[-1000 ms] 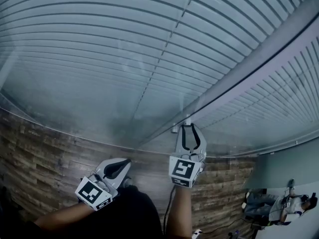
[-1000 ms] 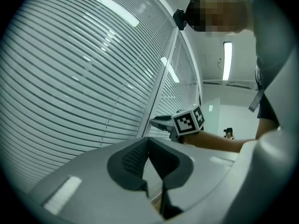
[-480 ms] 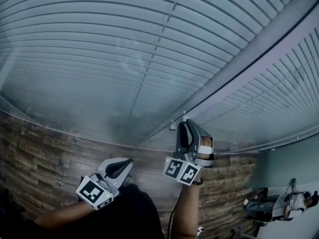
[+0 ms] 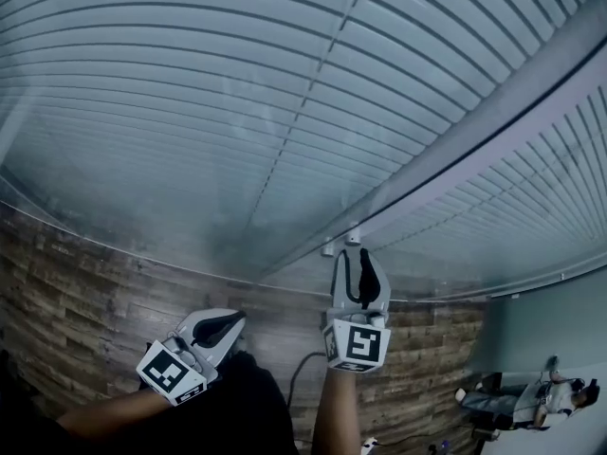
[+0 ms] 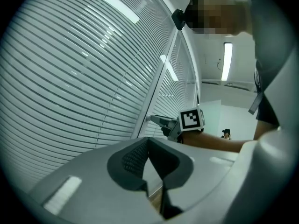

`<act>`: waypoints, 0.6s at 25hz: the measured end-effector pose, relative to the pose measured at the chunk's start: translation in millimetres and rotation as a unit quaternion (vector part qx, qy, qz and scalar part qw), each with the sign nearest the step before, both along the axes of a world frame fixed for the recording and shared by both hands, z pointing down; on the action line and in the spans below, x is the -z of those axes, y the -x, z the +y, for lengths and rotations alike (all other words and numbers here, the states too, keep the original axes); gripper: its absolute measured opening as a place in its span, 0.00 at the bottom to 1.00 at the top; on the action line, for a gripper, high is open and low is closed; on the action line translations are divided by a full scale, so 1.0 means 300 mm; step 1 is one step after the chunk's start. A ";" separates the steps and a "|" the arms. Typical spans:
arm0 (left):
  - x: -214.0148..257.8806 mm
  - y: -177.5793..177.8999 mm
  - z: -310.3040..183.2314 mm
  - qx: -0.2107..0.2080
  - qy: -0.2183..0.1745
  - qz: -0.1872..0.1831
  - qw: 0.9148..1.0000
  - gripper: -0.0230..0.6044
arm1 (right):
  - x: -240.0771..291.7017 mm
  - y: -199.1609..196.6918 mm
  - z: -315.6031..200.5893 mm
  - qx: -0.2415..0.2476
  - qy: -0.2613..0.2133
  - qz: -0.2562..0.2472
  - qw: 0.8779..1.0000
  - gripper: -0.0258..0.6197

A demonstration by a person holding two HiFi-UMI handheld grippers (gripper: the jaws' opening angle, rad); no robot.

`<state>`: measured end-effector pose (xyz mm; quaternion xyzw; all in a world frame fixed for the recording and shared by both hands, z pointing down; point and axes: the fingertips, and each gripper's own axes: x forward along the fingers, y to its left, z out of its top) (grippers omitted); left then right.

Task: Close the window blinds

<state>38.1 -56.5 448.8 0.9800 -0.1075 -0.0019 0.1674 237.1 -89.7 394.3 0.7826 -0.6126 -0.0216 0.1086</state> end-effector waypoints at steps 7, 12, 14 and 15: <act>-0.021 0.000 -0.026 0.006 0.026 0.008 1.000 0.03 | -0.070 0.034 0.076 -0.010 -0.004 -0.107 0.994 0.11; -0.034 -0.006 -0.028 0.023 0.007 0.002 1.000 0.03 | -0.078 0.062 0.160 -0.006 -0.029 -0.106 0.994 0.04; -0.035 0.003 -0.044 0.045 0.003 -0.004 0.999 0.03 | -0.067 0.069 0.164 0.000 -0.046 -0.101 0.994 0.04; -0.036 0.005 -0.048 0.055 0.003 -0.006 0.998 0.03 | -0.058 0.066 0.164 0.001 -0.054 -0.096 0.994 0.04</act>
